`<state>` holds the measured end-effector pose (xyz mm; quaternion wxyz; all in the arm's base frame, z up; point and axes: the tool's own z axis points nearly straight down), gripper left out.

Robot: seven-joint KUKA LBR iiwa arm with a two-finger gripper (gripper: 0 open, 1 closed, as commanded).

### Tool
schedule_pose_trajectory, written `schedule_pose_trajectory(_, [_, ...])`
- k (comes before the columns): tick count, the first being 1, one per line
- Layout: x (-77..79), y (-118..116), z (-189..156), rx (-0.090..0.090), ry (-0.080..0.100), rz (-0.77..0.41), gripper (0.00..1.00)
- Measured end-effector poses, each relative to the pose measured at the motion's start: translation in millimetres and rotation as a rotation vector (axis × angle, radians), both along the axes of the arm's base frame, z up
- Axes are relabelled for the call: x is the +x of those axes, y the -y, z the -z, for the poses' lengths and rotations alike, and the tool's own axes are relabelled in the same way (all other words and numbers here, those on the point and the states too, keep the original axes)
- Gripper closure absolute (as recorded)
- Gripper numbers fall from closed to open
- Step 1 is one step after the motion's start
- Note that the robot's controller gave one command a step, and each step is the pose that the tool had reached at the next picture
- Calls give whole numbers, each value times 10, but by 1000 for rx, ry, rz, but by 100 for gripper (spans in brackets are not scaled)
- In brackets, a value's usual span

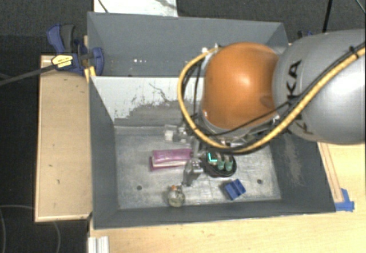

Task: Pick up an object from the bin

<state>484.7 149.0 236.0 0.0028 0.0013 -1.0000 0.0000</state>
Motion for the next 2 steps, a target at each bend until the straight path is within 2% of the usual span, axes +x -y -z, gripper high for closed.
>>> schedule_pose_trajectory(1, [713,282,1663,2,10,-127,0])
schedule_pose_trajectory(2, [730,268,1611,4,17,-122,100])
